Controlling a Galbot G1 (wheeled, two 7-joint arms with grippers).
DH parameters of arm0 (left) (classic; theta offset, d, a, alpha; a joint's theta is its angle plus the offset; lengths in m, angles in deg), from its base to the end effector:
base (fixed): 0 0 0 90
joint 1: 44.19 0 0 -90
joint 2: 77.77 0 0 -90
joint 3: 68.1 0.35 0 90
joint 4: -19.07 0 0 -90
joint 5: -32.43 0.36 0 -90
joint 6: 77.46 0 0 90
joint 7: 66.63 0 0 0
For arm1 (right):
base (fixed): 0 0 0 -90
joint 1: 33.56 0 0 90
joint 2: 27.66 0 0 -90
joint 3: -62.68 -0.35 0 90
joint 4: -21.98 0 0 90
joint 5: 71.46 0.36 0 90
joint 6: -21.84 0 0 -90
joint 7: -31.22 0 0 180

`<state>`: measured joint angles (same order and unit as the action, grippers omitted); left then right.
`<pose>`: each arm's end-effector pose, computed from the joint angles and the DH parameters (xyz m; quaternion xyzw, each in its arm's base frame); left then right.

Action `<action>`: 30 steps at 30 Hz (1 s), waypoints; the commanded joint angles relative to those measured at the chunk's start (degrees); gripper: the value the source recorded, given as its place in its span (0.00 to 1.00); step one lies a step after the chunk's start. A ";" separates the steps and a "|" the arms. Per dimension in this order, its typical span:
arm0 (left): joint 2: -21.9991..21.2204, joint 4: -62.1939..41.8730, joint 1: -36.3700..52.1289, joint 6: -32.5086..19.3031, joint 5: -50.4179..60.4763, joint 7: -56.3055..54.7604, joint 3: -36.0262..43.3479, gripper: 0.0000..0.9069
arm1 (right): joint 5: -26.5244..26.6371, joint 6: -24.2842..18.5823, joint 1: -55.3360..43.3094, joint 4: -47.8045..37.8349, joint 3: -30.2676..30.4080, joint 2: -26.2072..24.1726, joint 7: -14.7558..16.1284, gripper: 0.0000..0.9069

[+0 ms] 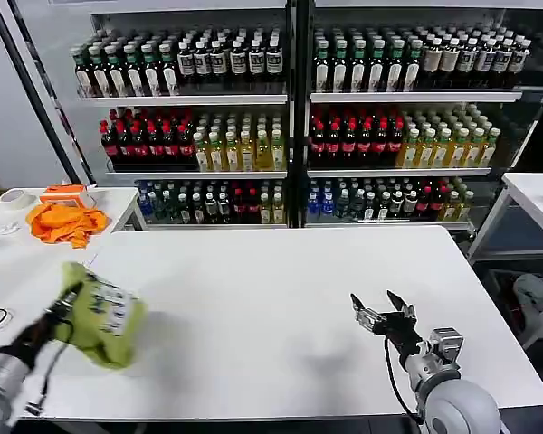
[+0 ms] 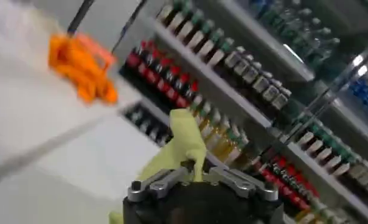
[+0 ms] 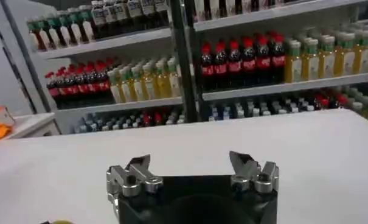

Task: Fold and organize the clothes.

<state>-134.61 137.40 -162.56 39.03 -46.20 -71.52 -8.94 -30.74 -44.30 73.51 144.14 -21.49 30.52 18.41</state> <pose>0.2104 0.2340 -0.1831 -0.0054 -0.9478 0.2974 0.1146 0.2455 -0.0572 -0.2332 0.0992 -0.9804 -0.0589 0.1598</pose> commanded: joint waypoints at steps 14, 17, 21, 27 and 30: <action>4.50 4.06 5.47 -9.89 64.86 7.20 38.77 0.02 | 1.43 0.09 3.05 1.95 -4.98 -3.07 -0.12 1.00; 5.52 6.37 8.80 -7.54 60.67 7.11 41.70 0.02 | 1.34 0.09 3.51 2.15 -5.18 -2.96 -0.19 1.00; 5.12 5.60 12.92 -5.40 58.07 6.35 45.99 0.02 | 1.29 0.19 3.98 2.74 -5.53 -2.85 -0.24 1.00; 0.79 -0.73 18.58 -3.53 57.78 3.06 54.25 0.02 | 1.27 0.23 4.40 3.02 -6.25 -2.98 -0.26 1.00; -2.96 -5.16 22.32 -3.69 55.73 -0.58 56.83 0.02 | 1.27 0.26 4.16 3.02 -6.28 -2.95 -0.29 1.00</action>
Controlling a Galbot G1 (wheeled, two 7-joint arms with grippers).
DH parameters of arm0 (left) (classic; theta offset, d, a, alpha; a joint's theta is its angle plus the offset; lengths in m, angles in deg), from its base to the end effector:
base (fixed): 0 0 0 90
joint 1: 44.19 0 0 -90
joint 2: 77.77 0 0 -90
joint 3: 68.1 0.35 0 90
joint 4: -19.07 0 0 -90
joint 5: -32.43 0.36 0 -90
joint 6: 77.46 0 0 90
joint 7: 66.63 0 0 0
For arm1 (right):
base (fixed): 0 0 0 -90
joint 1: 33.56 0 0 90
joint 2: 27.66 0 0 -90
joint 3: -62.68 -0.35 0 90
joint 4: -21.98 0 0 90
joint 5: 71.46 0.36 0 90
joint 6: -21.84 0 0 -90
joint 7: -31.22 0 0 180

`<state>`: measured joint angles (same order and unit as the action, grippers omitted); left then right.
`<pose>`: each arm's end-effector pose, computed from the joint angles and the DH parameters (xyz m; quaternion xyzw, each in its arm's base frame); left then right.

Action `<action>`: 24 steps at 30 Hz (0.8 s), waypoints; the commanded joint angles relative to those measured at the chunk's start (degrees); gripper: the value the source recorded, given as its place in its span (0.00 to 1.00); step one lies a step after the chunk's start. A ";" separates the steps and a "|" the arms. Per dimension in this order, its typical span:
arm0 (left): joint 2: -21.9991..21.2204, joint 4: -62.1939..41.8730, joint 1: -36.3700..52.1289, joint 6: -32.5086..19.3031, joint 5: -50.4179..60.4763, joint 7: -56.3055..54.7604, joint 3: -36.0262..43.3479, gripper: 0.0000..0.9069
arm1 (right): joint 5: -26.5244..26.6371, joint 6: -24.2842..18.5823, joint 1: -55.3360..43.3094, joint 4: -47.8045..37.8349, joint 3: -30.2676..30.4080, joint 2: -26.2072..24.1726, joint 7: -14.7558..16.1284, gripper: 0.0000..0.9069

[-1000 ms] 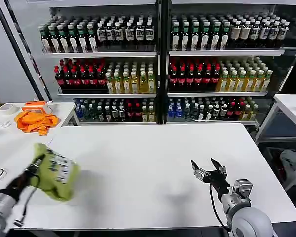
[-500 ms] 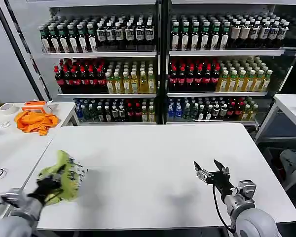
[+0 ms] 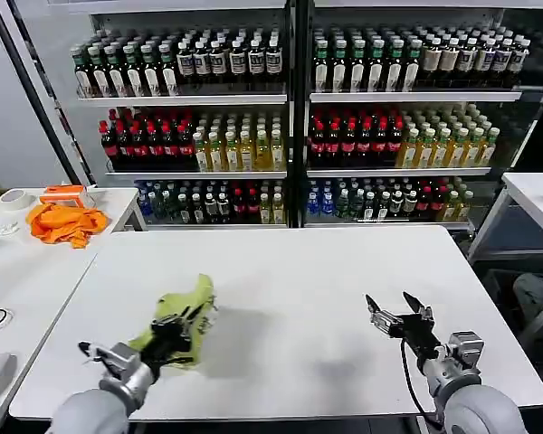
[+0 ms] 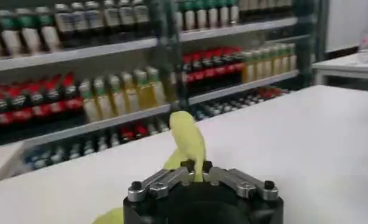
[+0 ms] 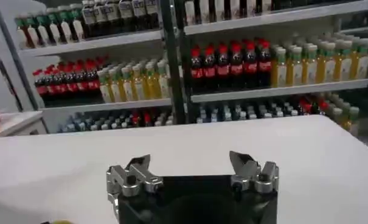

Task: Fold and organize the clothes.

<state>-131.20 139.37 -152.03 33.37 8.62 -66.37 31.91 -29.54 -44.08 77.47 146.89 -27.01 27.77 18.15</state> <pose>0.2401 0.0569 -0.2531 -0.2036 -0.9641 -0.0891 0.1450 0.2327 -0.0804 -0.2174 0.0778 -0.9841 -0.0396 0.1546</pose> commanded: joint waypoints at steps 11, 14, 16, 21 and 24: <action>-16.92 -13.86 20.68 -9.88 -12.33 -11.03 18.83 1.00 | -0.32 0.36 -1.31 -0.13 1.78 0.20 -0.03 1.00; -16.91 -11.06 17.43 -12.87 -14.56 -10.12 17.99 1.00 | -0.77 0.32 -2.52 -0.75 4.08 0.77 -0.07 1.00; -16.71 -9.19 15.13 -13.10 -15.24 -9.92 17.28 1.00 | -1.33 0.26 -3.58 -1.27 6.09 1.08 -0.05 1.00; -15.39 -2.78 7.74 -13.19 -15.73 -9.84 11.31 1.00 | -1.95 0.21 -9.94 -4.24 14.71 3.17 -0.34 1.00; -14.53 0.40 2.87 -14.50 -15.21 -11.42 4.43 1.00 | -1.61 0.50 -13.49 -7.24 19.41 5.74 -0.71 1.00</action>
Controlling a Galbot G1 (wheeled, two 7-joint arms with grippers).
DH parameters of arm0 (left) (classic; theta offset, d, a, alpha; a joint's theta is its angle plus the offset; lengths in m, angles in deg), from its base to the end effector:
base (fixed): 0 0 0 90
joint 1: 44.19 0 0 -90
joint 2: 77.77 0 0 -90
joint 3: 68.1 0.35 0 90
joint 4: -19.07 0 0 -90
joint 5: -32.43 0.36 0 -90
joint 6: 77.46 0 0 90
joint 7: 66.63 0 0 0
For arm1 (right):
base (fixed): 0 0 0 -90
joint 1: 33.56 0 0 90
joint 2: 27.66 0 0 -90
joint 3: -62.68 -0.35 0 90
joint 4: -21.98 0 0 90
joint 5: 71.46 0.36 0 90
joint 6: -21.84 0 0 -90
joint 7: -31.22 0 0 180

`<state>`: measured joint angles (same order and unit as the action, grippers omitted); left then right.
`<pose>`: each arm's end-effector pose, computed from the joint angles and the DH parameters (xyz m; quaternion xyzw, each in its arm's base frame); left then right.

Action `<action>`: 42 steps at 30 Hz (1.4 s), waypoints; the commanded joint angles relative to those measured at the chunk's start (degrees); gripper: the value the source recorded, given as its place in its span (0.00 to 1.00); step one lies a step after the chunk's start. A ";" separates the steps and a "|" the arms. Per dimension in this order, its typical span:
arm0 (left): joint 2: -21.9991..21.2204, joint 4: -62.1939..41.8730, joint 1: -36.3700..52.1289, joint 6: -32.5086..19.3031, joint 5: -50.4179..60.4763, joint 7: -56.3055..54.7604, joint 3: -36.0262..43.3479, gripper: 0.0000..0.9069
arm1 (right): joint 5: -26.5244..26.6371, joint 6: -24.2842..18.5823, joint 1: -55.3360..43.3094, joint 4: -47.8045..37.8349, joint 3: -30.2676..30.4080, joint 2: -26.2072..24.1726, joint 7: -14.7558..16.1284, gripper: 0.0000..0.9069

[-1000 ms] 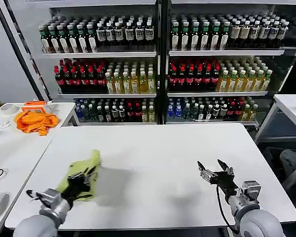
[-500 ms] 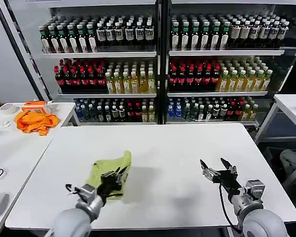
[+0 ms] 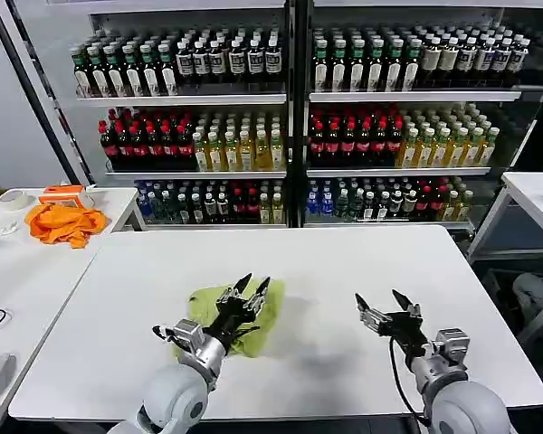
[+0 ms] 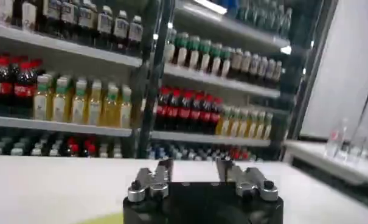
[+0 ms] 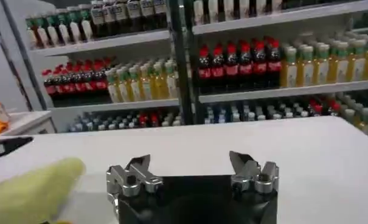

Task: Fold and organize the clothes.

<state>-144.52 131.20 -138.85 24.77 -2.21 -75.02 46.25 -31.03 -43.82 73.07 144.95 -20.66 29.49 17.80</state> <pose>0.2824 -0.0417 -0.2751 -0.2100 -0.9676 0.1113 0.0847 0.2450 -0.0542 -0.2281 0.1048 -0.9806 -0.0470 0.1587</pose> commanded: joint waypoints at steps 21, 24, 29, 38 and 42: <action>-5.74 14.46 -24.73 -5.79 -3.01 -5.87 -24.82 1.00 | 12.23 1.23 -19.66 -19.51 30.34 17.24 -8.42 1.00; -5.88 14.35 -24.84 -5.75 -2.81 -5.85 -24.69 1.00 | 11.77 0.08 -19.87 -20.10 30.67 17.43 -9.95 0.30; -5.81 14.50 -24.89 -5.63 -2.80 -5.82 -24.55 1.00 | 11.76 -1.75 -19.58 -19.63 29.78 17.04 -12.01 0.00; -5.79 14.08 -24.49 -5.34 -2.86 -5.75 -24.00 1.00 | 10.82 -2.50 -19.25 -19.15 28.38 16.33 -13.12 0.00; -5.70 13.87 -24.36 -5.24 -3.02 -5.74 -23.91 1.00 | 10.88 -2.50 -19.26 -18.92 27.26 15.47 -13.14 0.00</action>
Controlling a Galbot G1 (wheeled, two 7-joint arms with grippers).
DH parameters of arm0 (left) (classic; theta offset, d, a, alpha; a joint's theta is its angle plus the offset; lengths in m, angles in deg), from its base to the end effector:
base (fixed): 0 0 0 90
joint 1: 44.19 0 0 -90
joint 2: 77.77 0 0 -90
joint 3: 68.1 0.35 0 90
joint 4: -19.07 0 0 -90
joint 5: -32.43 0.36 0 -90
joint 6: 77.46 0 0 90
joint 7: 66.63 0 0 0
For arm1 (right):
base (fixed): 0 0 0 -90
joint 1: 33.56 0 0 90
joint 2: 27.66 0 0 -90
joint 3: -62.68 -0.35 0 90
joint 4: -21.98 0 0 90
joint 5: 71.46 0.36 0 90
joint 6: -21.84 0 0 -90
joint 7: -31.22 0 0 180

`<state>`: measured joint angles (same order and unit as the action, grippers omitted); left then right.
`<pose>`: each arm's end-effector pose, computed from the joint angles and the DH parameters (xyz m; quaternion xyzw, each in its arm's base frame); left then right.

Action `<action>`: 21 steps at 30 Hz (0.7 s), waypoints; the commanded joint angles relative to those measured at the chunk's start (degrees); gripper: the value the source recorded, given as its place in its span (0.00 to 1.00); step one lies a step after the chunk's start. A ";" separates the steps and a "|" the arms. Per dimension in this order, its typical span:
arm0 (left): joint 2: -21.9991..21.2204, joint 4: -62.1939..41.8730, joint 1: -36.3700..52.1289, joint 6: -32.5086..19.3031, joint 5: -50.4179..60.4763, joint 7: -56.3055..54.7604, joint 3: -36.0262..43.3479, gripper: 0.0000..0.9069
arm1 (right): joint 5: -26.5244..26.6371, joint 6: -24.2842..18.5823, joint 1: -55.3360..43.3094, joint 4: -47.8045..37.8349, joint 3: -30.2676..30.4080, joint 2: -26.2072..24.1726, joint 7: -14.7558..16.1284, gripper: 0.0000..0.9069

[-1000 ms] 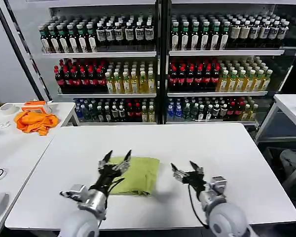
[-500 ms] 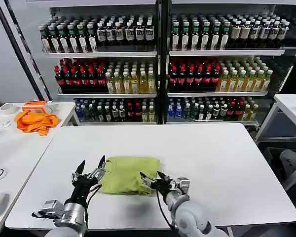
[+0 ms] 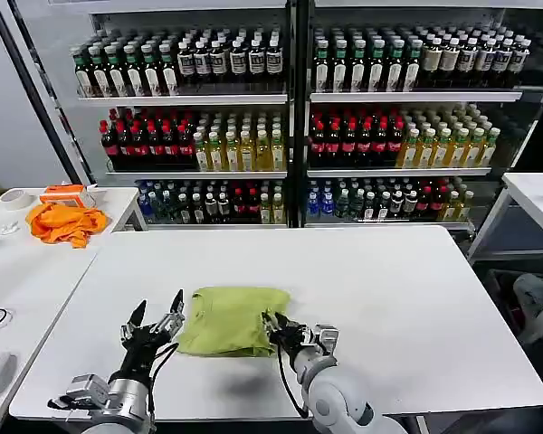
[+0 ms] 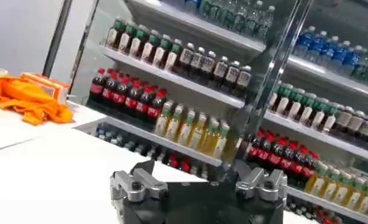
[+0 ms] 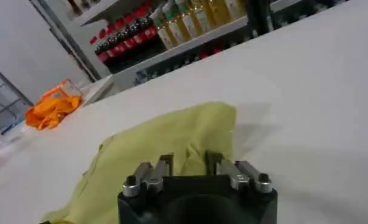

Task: Fold and organize the clothes.

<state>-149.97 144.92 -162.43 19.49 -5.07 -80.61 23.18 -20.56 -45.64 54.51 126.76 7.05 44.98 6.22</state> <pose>0.1934 0.0363 -0.2565 0.0005 -0.9811 0.1866 0.0511 0.2974 0.1105 -0.2952 0.1728 -0.9300 -0.1831 0.2678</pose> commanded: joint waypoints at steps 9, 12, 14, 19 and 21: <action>-0.18 -0.45 -0.21 0.19 -0.56 -0.19 -0.64 1.00 | 1.74 -0.79 -0.20 -1.02 -3.39 -2.31 -1.29 0.00; -0.25 -0.47 -0.11 0.26 -0.70 -0.20 -0.51 1.00 | 1.88 -0.93 -0.41 -1.18 -4.00 -2.57 -1.10 0.00; -0.28 -0.42 -0.05 0.35 -0.73 -0.21 -0.44 1.00 | 1.95 -0.92 -0.78 -1.30 -4.74 -2.93 -0.83 0.00; -0.45 -0.46 0.08 0.41 -0.82 -0.18 -0.27 1.00 | 2.88 -0.65 -2.12 -1.59 -6.30 -4.65 -0.40 0.00; -0.58 -0.52 0.04 0.39 -0.79 -0.15 -0.17 1.00 | 3.61 -0.05 -1.99 -0.95 -6.36 -5.13 -0.17 0.00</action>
<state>-150.36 144.42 -162.22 19.87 -5.86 -80.79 23.00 -18.26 -46.23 53.29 125.39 2.49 41.68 5.83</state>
